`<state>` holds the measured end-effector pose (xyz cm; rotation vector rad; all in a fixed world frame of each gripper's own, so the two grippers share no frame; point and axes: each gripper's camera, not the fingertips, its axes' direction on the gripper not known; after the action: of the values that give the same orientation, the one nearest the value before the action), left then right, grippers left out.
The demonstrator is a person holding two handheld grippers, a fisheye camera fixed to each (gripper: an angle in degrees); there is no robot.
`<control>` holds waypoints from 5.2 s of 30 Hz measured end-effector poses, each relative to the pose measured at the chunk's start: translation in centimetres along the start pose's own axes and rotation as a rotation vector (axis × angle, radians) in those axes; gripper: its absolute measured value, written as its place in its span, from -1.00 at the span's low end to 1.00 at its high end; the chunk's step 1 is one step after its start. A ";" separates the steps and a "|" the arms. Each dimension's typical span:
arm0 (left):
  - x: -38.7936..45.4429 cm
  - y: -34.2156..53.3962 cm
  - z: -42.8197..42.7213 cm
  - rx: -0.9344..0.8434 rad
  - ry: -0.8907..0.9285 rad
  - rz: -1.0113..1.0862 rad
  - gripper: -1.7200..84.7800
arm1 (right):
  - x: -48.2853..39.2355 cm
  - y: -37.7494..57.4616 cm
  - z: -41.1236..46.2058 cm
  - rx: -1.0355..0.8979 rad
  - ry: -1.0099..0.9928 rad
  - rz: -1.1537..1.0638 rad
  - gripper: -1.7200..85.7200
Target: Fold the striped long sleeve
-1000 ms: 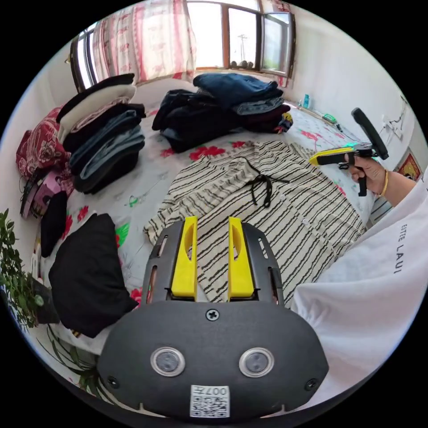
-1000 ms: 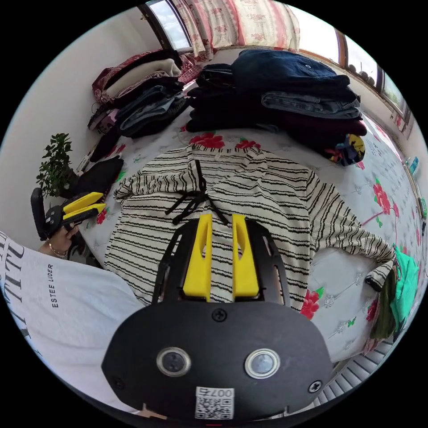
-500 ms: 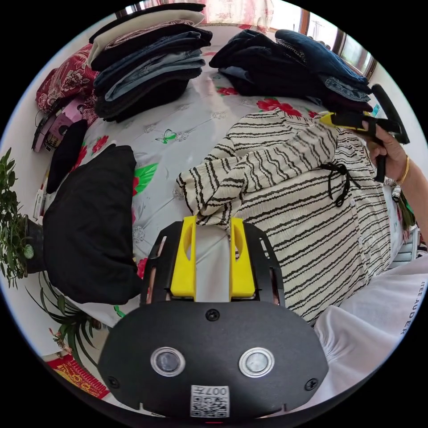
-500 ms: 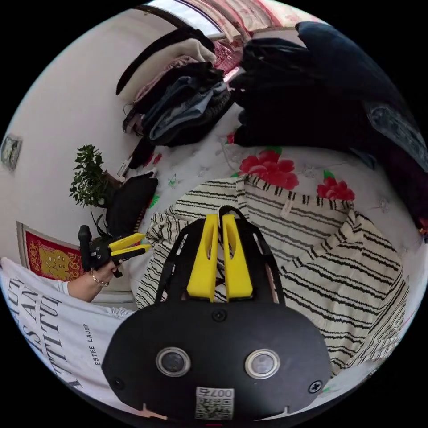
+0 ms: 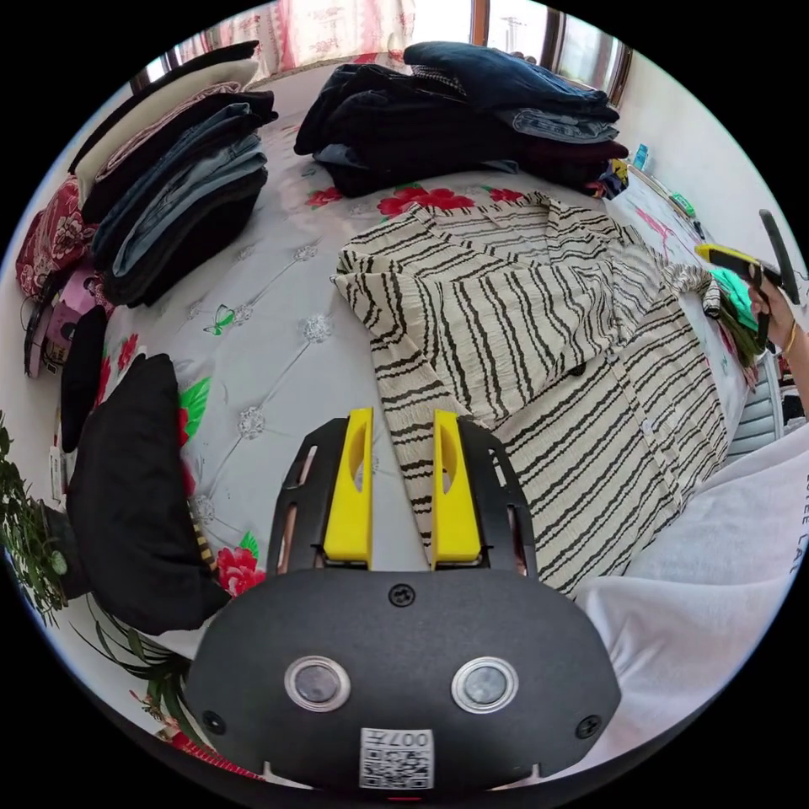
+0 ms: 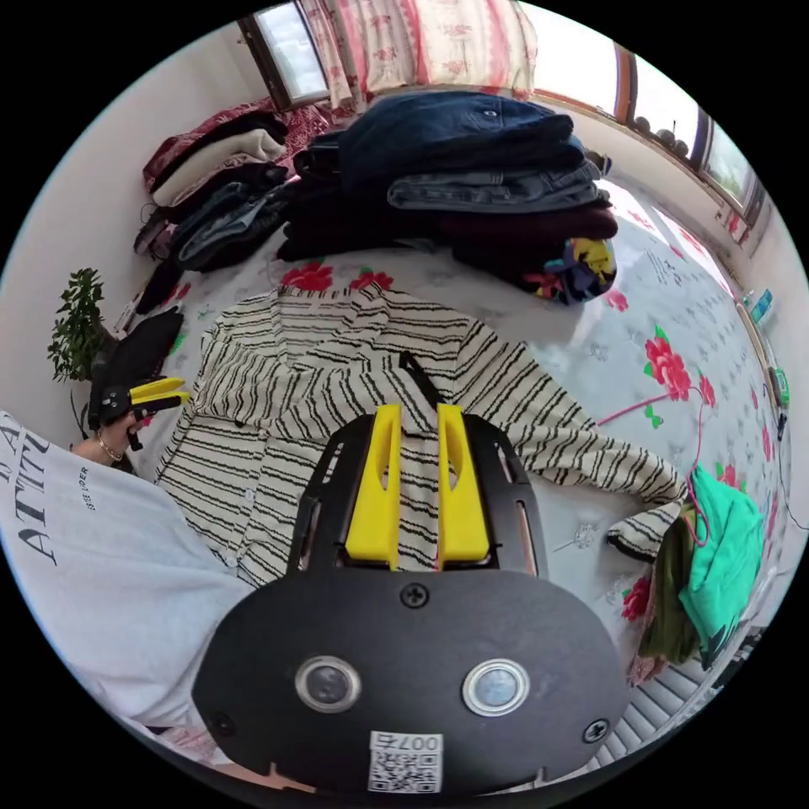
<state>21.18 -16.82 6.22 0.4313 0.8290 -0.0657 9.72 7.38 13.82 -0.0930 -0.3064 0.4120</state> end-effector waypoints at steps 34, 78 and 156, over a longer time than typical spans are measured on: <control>-15.1 -7.9 3.1 -0.020 -0.061 -0.005 -0.82 | 3.1 0.1 -2.4 -0.081 -0.082 0.029 -0.90; -22.2 -0.8 -7.0 0.110 0.009 -0.452 -0.85 | 1.3 0.0 -18.0 0.668 0.078 0.035 -0.96; -6.4 6.8 -4.9 0.205 0.136 0.502 -0.75 | -11.8 6.7 8.9 -0.009 -0.113 0.054 -0.86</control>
<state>14.96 -9.35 10.33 0.8330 0.8295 0.3496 -5.88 8.93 18.01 -0.0871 -0.4182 0.4709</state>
